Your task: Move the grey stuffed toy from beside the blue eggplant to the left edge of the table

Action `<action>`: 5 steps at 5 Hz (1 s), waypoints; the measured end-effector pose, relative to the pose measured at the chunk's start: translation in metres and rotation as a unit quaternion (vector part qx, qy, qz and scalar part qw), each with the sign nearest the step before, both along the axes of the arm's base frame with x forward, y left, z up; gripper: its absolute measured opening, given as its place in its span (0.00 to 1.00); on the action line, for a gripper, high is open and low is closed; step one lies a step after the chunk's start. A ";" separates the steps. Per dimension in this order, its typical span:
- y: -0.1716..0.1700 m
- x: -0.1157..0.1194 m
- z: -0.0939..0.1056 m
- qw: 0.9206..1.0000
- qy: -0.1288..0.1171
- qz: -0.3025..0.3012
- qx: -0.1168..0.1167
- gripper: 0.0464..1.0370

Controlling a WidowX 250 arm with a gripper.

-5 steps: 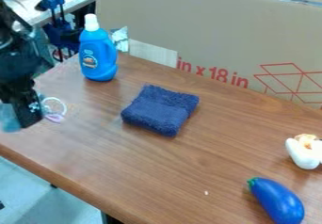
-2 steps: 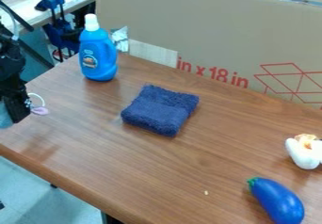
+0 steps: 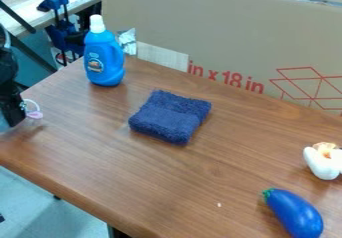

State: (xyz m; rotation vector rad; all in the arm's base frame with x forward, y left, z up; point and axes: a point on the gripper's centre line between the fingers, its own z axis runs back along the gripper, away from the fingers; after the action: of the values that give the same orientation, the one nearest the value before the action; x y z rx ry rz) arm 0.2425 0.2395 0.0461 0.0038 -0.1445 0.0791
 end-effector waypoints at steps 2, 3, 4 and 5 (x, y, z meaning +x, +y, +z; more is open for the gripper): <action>0.004 0.025 -0.013 1.000 -0.007 -0.019 -0.013 0.71; -0.005 0.025 -0.014 0.999 0.001 -0.026 -0.025 0.97; -0.007 0.024 0.007 0.999 -0.009 -0.025 -0.018 0.98; -0.005 0.021 0.016 0.999 -0.026 -0.029 -0.031 0.97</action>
State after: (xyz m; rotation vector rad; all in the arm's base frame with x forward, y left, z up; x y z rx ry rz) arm 0.2636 0.2341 0.0624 -0.0643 -0.1941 0.0251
